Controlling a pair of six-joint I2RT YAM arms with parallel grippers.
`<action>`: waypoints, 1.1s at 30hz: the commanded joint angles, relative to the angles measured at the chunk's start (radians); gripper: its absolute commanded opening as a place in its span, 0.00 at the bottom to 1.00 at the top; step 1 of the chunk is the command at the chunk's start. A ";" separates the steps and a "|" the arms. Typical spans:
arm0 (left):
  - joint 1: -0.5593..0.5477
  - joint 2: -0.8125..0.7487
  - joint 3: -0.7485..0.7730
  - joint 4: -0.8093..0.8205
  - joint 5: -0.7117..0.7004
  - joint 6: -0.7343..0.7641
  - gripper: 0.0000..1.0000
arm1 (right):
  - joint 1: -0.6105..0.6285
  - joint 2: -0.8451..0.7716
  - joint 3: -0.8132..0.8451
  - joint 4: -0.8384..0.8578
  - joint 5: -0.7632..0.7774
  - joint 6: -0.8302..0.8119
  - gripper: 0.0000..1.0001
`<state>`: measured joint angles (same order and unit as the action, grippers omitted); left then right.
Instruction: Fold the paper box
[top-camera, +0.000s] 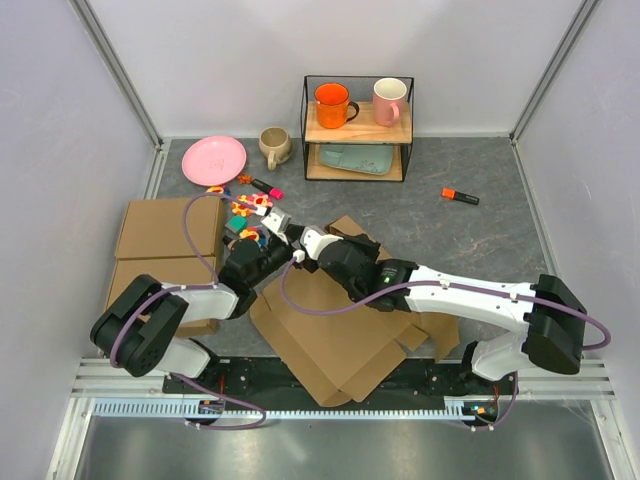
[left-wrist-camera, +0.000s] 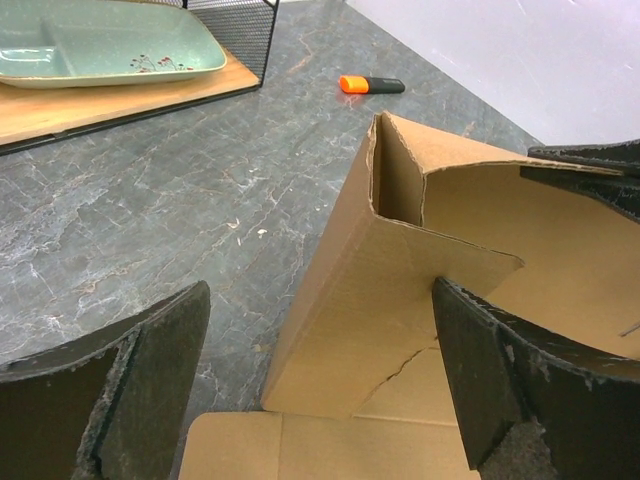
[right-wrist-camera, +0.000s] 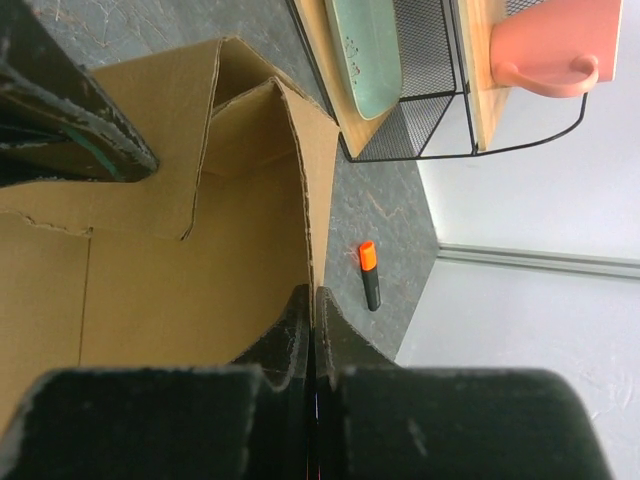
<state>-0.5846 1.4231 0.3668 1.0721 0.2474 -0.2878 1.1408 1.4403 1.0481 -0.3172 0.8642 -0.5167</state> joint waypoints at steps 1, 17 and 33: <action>-0.003 -0.021 0.034 -0.063 0.010 0.082 0.99 | 0.010 -0.046 0.050 -0.005 -0.087 0.050 0.00; 0.005 -0.053 0.041 -0.110 0.049 0.122 1.00 | -0.046 -0.092 0.030 -0.042 -0.258 0.138 0.00; 0.005 -0.003 0.049 -0.155 0.082 0.165 0.99 | -0.026 -0.001 -0.001 -0.022 -0.080 0.118 0.02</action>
<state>-0.5838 1.4025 0.3809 0.9379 0.2958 -0.2062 1.1095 1.3994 1.0389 -0.3145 0.7982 -0.4278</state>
